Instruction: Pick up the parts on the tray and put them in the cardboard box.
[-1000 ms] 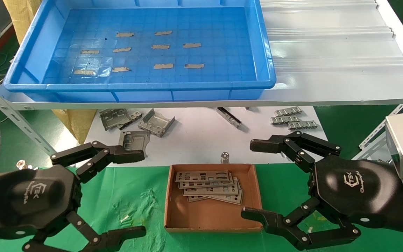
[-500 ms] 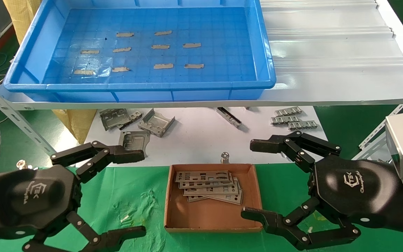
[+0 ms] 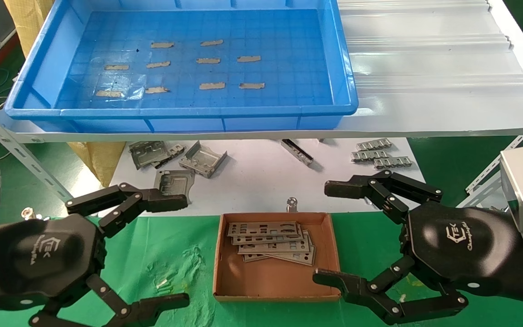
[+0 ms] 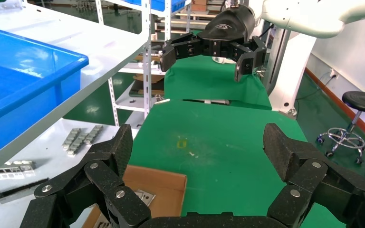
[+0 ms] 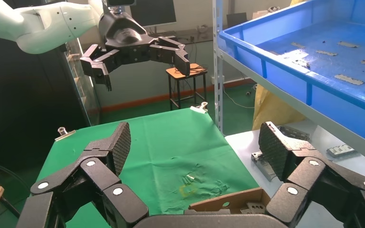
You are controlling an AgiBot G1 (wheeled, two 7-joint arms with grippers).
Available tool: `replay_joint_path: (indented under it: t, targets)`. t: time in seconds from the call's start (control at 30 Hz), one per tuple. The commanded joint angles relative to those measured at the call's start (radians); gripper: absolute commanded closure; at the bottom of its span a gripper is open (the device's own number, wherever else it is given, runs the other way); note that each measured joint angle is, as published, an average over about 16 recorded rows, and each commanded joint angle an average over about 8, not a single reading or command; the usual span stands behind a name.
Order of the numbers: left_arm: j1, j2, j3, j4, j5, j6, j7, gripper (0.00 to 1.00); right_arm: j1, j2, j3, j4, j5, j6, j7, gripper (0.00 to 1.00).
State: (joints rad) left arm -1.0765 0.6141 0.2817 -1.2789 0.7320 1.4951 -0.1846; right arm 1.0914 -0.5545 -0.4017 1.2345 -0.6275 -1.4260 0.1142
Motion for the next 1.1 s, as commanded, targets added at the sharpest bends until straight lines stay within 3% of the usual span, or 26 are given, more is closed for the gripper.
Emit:
replay_joint_path:
  t: [0.03,1.1]
  targets:
    - [0.000,0.000,0.000,0.000,0.000,0.000,0.000,0.00,0.000,0.000,0.000,0.000,0.000,0.000,0.000,0.00]
    - [0.000,0.000,0.000,0.000,0.000,0.000,0.000,0.00,0.000,0.000,0.000,0.000,0.000,0.000,0.000,0.00]
